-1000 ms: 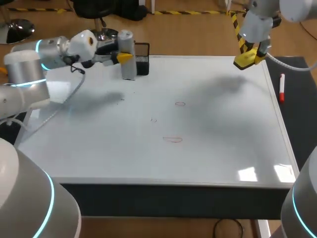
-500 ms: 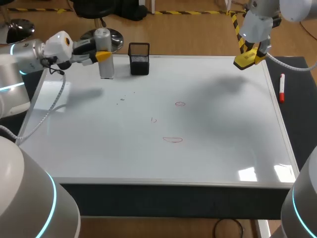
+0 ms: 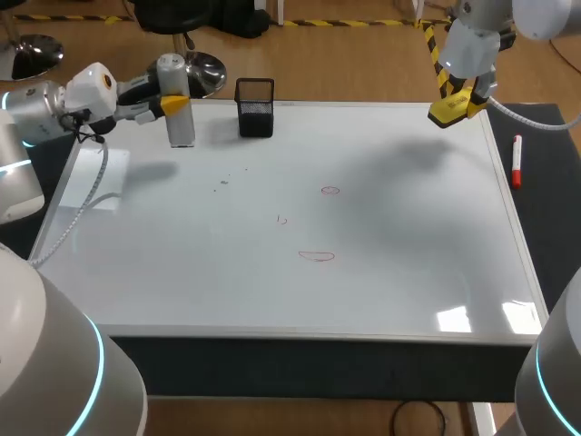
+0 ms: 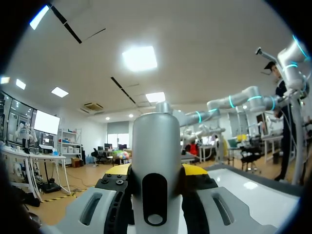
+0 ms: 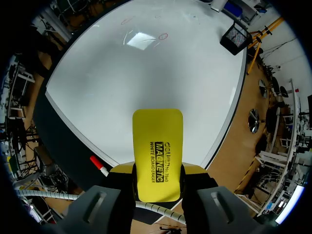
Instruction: Pick up the inspection probe, press it on each red-marked spot on the whiteboard one by one, put down the probe, pick up the eraser, and wipe off all the red marks.
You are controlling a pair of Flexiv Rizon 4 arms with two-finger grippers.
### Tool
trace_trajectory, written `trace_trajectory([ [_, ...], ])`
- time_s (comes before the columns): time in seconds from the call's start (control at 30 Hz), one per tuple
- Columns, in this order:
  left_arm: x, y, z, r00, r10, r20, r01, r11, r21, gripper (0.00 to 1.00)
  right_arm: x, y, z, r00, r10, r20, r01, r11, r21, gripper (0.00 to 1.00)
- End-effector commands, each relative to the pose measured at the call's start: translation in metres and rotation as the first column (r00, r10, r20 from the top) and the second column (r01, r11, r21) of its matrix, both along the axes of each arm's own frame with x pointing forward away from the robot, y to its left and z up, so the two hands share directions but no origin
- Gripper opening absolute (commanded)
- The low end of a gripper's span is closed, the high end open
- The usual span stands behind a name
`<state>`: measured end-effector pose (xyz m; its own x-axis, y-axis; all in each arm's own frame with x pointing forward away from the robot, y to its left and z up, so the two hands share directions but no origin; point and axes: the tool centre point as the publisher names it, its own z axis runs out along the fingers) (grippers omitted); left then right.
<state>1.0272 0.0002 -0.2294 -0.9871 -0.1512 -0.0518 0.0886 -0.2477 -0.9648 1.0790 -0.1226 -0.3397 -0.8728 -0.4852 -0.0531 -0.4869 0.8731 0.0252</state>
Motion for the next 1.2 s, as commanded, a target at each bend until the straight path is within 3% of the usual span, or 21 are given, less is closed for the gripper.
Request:
trace_trajectory([
  [0.03,-0.005,-0.001,0.003,1.0,0.023,-0.003,-0.023,1.0,0.003,0.0,0.001,-0.001,0.001,1.0,0.002,-0.003,-0.002,1.0,-0.004,0.0],
  [0.47,-0.005,-0.001,0.003,1.0,0.023,-0.003,-0.023,1.0,0.003,0.0,0.001,-0.001,0.001,1.0,0.002,-0.003,-0.002,1.0,-0.004,0.0],
  [0.77,-0.005,-0.001,0.003,1.0,0.023,-0.003,-0.023,1.0,0.003,0.0,-0.036,0.058,-0.003,0.974,0.221,-0.053,-0.221,0.975,0.002,0.0],
  [1.03,-0.005,-0.001,0.003,1.0,0.023,-0.003,-0.023,1.0,0.003,0.0,-0.068,0.116,0.008,0.921,0.387,-0.04,-0.388,0.922,-0.003,0.0],
  [1.2,-0.005,-0.001,0.003,1.0,0.023,-0.003,-0.023,1.0,0.003,0.0,-0.088,0.156,-0.001,0.875,0.48,-0.06,-0.481,0.877,0.005,0.0],
])
